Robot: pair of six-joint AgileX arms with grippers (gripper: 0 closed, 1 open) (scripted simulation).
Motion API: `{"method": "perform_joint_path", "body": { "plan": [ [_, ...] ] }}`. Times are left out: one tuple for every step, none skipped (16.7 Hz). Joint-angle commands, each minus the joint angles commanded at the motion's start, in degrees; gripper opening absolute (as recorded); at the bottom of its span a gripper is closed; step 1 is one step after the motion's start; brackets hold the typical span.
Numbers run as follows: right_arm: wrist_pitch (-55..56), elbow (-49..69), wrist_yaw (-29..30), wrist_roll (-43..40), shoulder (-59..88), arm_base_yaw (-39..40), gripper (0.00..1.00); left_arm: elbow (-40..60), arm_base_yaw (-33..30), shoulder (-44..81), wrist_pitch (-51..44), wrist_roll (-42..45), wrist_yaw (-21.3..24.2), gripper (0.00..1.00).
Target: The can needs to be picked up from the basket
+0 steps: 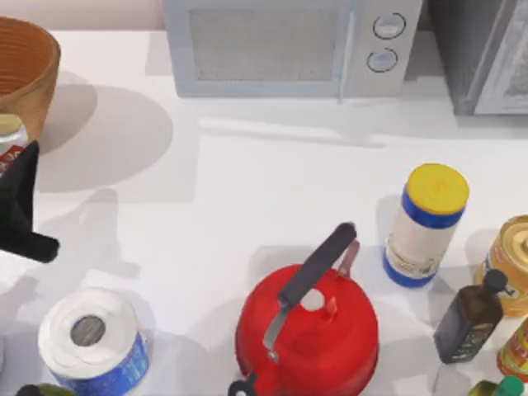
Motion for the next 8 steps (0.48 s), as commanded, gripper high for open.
{"method": "perform_joint_path", "body": {
  "plan": [
    [0.0, 0.0, 0.0, 0.0, 0.0, 0.0, 1.0, 2.12, -0.54, 5.23, 2.93, 0.04, 2.83, 0.0],
    [0.0, 0.0, 0.0, 0.0, 0.0, 0.0, 1.0, 4.34, -1.09, 10.67, 6.0, 0.09, 5.78, 0.0],
    [0.0, 0.0, 0.0, 0.0, 0.0, 0.0, 1.0, 6.64, -1.66, 16.28, 9.18, 0.16, 8.82, 0.0],
    [0.0, 0.0, 0.0, 0.0, 0.0, 0.0, 1.0, 9.02, -2.24, 22.04, 12.48, 0.23, 11.95, 0.0],
    [0.0, 0.0, 0.0, 0.0, 0.0, 0.0, 1.0, 11.43, -2.84, 27.89, 15.83, 0.32, 15.13, 0.0],
    [0.0, 0.0, 0.0, 0.0, 0.0, 0.0, 1.0, 13.87, -3.45, 33.8, 19.23, 0.42, 18.35, 0.0],
    [0.0, 0.0, 0.0, 0.0, 0.0, 0.0, 1.0, 16.33, -4.06, 39.74, 22.65, 0.52, 21.59, 0.0],
    [0.0, 0.0, 0.0, 0.0, 0.0, 0.0, 1.0, 18.79, -4.68, 45.68, 26.07, 0.62, 24.84, 0.0]
  ]
}}
